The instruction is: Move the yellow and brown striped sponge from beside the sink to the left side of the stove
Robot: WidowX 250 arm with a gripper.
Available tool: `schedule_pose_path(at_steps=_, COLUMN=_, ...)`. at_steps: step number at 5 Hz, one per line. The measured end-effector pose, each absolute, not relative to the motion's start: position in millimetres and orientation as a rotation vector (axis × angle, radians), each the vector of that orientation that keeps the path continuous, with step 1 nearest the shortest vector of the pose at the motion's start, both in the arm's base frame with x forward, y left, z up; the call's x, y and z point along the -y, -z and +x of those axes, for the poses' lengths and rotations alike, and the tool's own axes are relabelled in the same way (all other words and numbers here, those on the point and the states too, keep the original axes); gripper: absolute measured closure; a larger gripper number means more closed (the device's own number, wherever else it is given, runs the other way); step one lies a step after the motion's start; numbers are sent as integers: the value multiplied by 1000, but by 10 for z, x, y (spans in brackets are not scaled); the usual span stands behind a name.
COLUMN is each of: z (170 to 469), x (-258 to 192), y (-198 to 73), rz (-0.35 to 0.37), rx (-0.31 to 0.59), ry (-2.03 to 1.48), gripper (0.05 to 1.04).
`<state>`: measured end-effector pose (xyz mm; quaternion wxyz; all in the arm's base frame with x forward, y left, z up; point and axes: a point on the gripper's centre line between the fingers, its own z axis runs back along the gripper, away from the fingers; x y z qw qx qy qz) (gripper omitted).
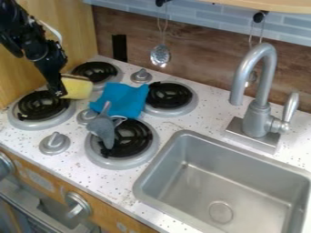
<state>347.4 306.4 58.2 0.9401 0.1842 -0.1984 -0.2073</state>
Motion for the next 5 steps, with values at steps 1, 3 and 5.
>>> schedule_pose_path(at_steps=1, z=3480, x=-3056, y=-571, rz=379, rx=413, ry=430, gripper=77)
schedule_pose_path(at_steps=3, z=3401, x=-2917, y=-850, rz=401, rx=456, ry=433, gripper=81)
schedule_pose_path(at_steps=5, z=3341, x=-2488, y=-1608, rz=451, rx=612, ry=510, gripper=81)
